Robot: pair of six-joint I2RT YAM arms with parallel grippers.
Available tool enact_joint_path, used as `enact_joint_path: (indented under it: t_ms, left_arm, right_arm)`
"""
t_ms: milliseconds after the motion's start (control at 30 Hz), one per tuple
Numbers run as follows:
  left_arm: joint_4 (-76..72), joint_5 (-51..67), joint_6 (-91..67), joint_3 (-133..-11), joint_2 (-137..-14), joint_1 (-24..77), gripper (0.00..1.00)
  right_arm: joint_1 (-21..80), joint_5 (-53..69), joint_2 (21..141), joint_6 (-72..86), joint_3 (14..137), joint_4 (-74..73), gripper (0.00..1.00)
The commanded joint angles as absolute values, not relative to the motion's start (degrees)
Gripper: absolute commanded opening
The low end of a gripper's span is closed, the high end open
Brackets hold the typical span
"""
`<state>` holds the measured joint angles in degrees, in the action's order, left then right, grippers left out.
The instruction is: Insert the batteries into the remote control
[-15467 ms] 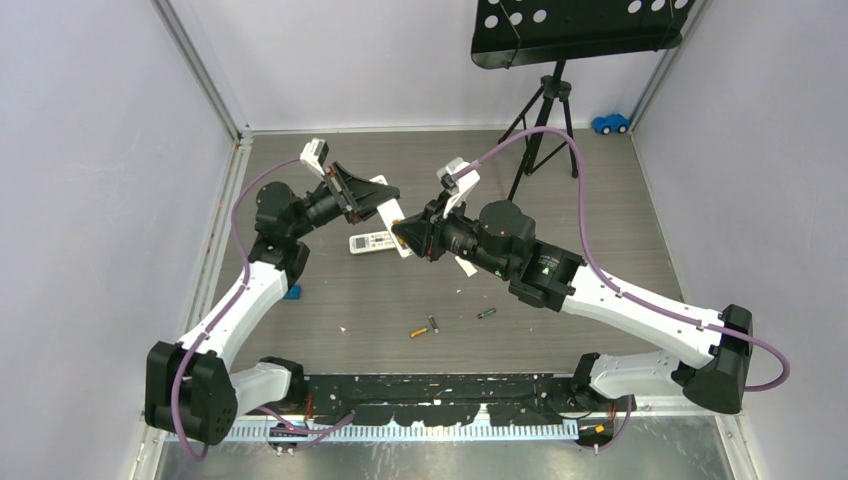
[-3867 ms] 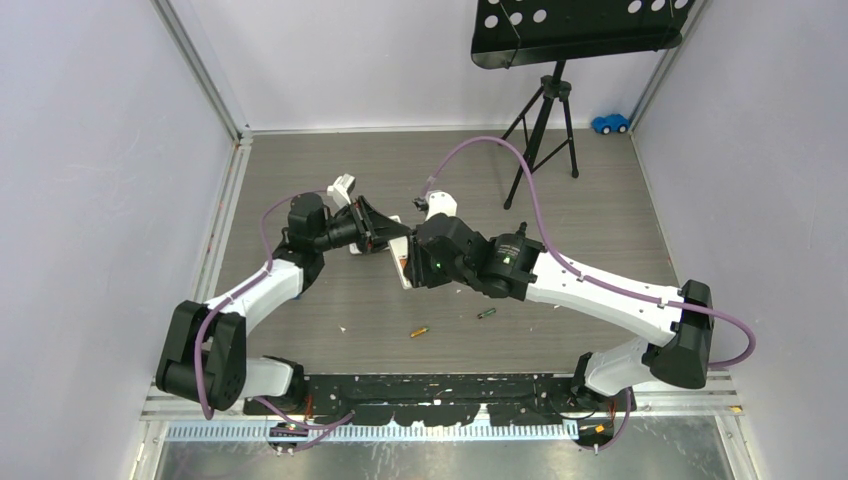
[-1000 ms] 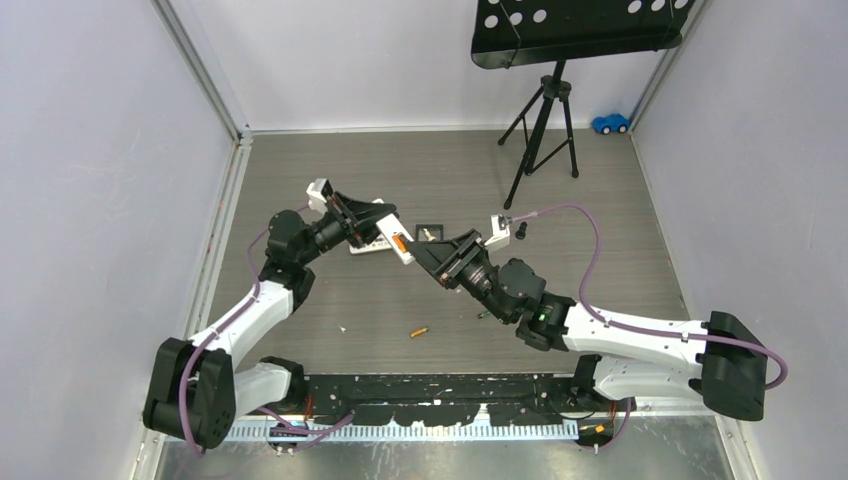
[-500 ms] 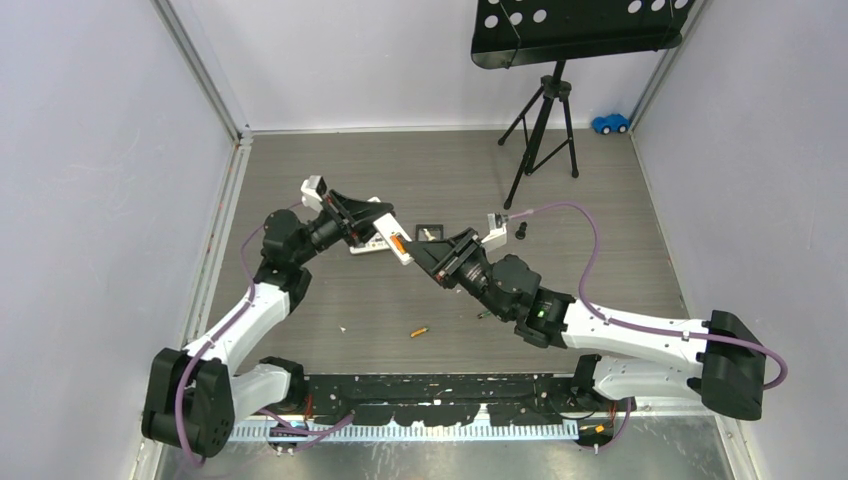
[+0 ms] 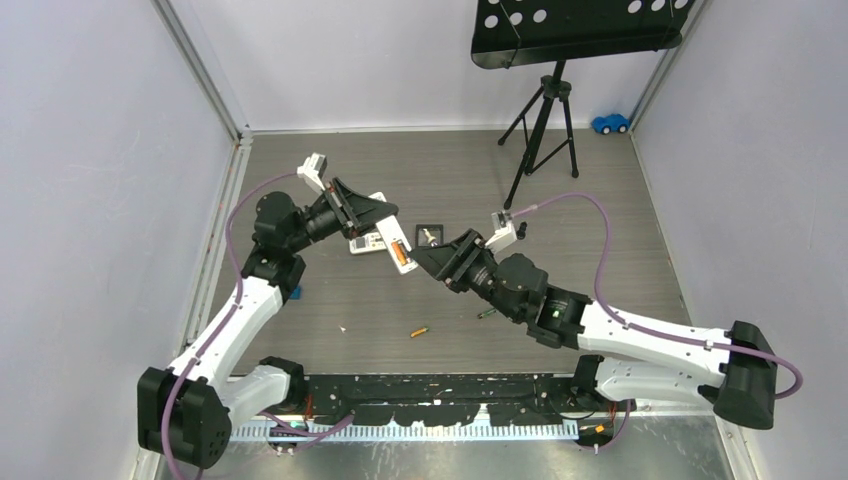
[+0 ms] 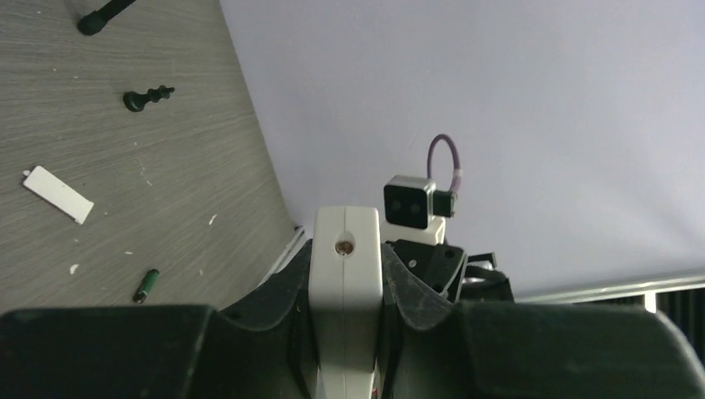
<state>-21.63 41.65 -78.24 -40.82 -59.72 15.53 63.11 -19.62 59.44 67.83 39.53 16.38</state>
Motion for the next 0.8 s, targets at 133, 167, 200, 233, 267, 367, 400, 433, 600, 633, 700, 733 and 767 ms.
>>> enact_joint_path:
  t_ms: [133,167,200,233,267,367,400,433,600,633,700,733,767]
  left_arm:
    - [-14.1,48.9,-65.2,-45.7,-57.5,15.6,0.00]
    - [-13.6,48.8,-64.5,-45.8,-57.4,15.5,0.00]
    - [-13.4,48.9,-64.2,-45.7,-57.5,15.5,0.00]
    - [-13.2,48.9,-63.8,-45.7,-57.5,15.5,0.00]
    - [-13.1,48.7,-63.4,-45.7,-57.3,15.5,0.00]
    - [-13.1,48.5,-62.7,-45.5,-57.1,15.5,0.00]
    - [-13.1,48.5,-62.6,-45.5,-57.1,15.5,0.00]
    - [-13.2,48.6,-62.5,-45.4,-56.9,15.5,0.00]
    - [-12.2,49.0,-62.7,-45.7,-56.1,15.5,0.00]
    - [-11.3,48.8,-62.3,-45.8,-55.9,15.5,0.00]
    - [-6.9,46.6,-60.0,-46.7,-55.1,15.4,0.00]
    - [-3.6,45.1,-58.4,-47.3,-54.7,15.4,0.00]
    - [-0.8,43.0,-56.7,-48.1,-54.4,15.4,0.00]
  right_arm:
    - [61.7,-21.6,50.5,58.0,38.4,12.3,0.69]
    - [61.7,-20.8,49.7,57.1,38.4,12.7,0.70]
    - [61.7,-20.2,49.1,56.1,38.6,12.7,0.71]
    - [61.7,-19.3,48.6,54.8,39.0,12.4,0.71]
    - [61.7,-18.5,48.4,53.6,39.5,11.8,0.72]
    - [61.7,-16.0,48.9,48.5,42.1,8.3,0.72]
    - [61.7,-14.7,49.3,46.8,43.0,7.5,0.73]
    - [61.7,-13.8,49.9,45.3,44.3,6.1,0.73]
    - [61.7,-10.8,55.5,38.2,51.6,0.5,0.74]
    - [61.7,-11.1,57.0,37.2,53.8,-2.2,0.74]
    - [61.9,-12.0,60.9,35.0,58.7,-6.5,0.74]
    - [62.1,-12.1,62.9,33.6,61.2,-8.6,0.74]
    - [62.5,-12.3,65.0,32.2,64.0,-10.5,0.74]
